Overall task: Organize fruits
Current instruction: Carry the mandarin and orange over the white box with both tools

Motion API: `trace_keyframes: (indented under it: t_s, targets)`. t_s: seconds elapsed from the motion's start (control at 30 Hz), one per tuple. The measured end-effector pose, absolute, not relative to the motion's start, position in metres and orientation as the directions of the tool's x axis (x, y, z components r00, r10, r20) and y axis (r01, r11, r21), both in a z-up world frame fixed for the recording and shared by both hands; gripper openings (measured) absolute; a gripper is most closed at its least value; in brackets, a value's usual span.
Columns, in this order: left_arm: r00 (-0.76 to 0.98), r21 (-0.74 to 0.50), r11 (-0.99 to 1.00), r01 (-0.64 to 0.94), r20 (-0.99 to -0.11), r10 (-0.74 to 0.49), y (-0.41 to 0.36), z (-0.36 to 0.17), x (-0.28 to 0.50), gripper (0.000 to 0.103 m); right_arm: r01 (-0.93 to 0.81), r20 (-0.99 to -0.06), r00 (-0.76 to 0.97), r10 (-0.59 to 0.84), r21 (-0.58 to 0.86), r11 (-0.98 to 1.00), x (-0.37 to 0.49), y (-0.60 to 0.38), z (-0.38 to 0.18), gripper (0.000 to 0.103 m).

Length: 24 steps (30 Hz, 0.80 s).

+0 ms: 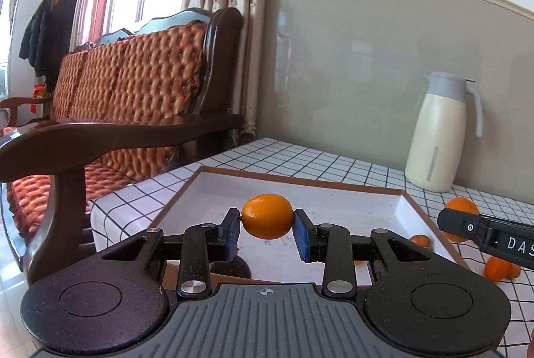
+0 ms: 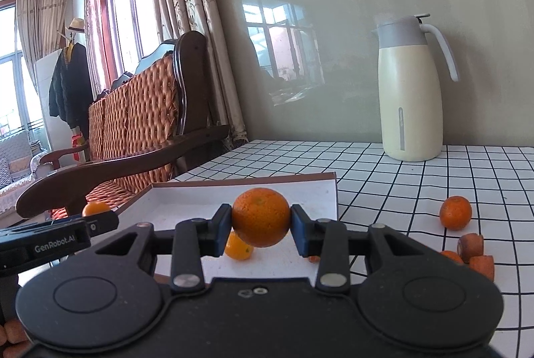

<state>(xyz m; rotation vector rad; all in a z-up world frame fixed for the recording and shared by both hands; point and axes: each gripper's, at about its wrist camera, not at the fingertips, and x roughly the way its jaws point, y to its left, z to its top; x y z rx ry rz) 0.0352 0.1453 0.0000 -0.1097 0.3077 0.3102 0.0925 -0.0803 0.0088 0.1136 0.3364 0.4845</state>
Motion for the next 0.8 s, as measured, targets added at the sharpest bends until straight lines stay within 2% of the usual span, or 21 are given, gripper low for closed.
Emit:
trace_keyframes:
  t_s: [0.8]
  targets:
    - [0.880, -0.039, 0.931, -0.363, -0.344, 0.329, 0.178, -0.008, 0.063, 0.035, -0.412, -0.302, 0.837, 0.457, 0.201, 0.889, 0.129, -0.061, 0.001, 0.030]
